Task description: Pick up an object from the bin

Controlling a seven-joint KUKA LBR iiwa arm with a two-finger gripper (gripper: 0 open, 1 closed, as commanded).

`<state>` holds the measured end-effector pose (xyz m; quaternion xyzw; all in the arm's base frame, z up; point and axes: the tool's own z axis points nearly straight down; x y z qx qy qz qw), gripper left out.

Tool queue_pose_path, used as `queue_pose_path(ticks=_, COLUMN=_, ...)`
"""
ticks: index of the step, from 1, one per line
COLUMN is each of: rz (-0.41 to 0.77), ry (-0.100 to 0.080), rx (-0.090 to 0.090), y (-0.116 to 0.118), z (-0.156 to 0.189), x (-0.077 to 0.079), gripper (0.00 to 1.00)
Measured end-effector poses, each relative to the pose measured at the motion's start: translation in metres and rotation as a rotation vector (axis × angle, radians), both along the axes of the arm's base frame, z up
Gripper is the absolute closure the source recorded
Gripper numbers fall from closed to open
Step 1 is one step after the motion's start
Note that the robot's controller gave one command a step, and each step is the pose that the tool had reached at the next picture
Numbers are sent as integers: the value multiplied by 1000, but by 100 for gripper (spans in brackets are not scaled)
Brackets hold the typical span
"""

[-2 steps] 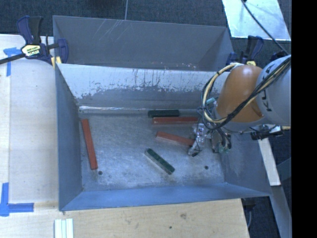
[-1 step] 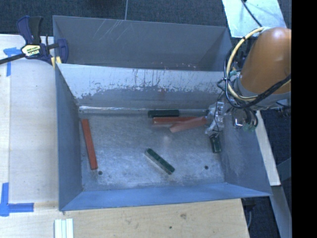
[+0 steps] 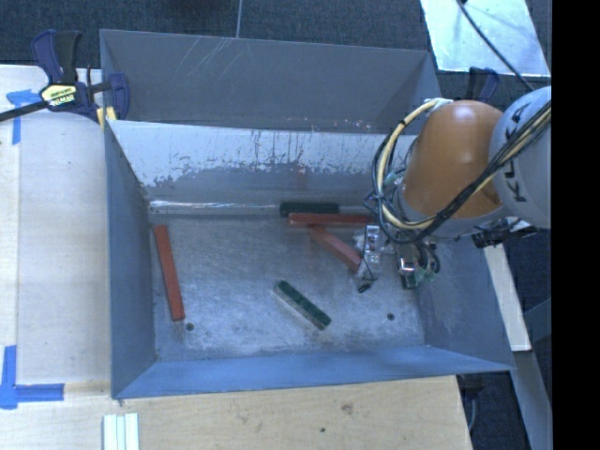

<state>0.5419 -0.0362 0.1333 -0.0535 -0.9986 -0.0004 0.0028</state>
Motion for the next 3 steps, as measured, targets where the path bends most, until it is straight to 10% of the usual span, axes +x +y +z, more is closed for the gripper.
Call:
queue_pose_path(ticks=1, rz=32, ry=-18, rx=-3, y=-3, z=92, x=6, gripper=100)
queue_pose_path(ticks=2, rz=-129, ry=-1, rx=-2, y=36, z=4, x=-16, gripper=100)
queue_pose_path(ticks=3, rz=-129, ry=-8, rx=-2, y=35, z=7, x=-14, gripper=0)
